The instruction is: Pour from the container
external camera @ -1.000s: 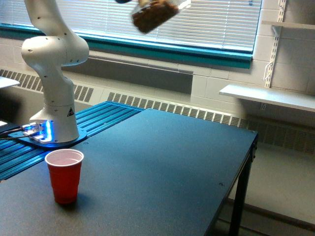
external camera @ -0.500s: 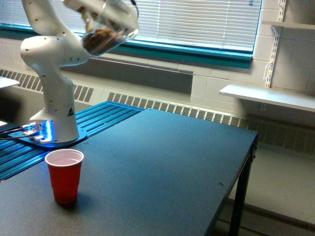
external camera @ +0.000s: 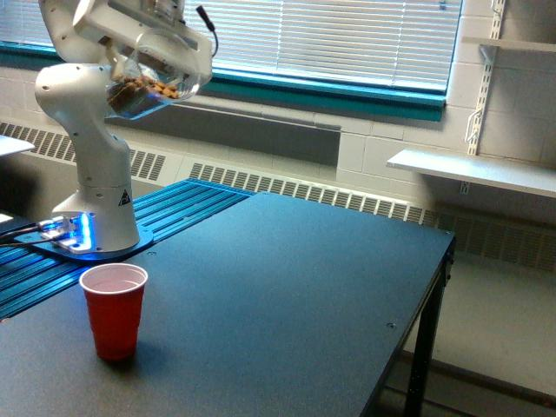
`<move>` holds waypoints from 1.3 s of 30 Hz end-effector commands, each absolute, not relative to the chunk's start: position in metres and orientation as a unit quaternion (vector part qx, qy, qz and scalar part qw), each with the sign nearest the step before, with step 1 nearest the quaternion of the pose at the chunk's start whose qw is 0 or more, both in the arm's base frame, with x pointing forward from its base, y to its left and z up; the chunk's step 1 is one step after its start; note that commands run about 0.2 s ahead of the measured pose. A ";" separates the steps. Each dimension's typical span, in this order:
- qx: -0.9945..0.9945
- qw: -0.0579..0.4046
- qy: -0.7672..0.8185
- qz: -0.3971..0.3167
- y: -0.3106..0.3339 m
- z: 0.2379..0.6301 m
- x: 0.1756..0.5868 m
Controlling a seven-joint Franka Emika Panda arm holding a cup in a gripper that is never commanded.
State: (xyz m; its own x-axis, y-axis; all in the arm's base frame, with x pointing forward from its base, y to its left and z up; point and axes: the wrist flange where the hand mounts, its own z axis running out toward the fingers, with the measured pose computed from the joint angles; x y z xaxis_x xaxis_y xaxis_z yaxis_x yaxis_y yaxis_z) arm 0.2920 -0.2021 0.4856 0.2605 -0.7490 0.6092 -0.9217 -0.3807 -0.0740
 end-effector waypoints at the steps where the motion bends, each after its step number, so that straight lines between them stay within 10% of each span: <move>1: 0.774 0.163 -0.549 0.272 -0.205 0.477 0.279; 39: 0.762 0.239 -0.577 0.173 -0.222 0.399 0.233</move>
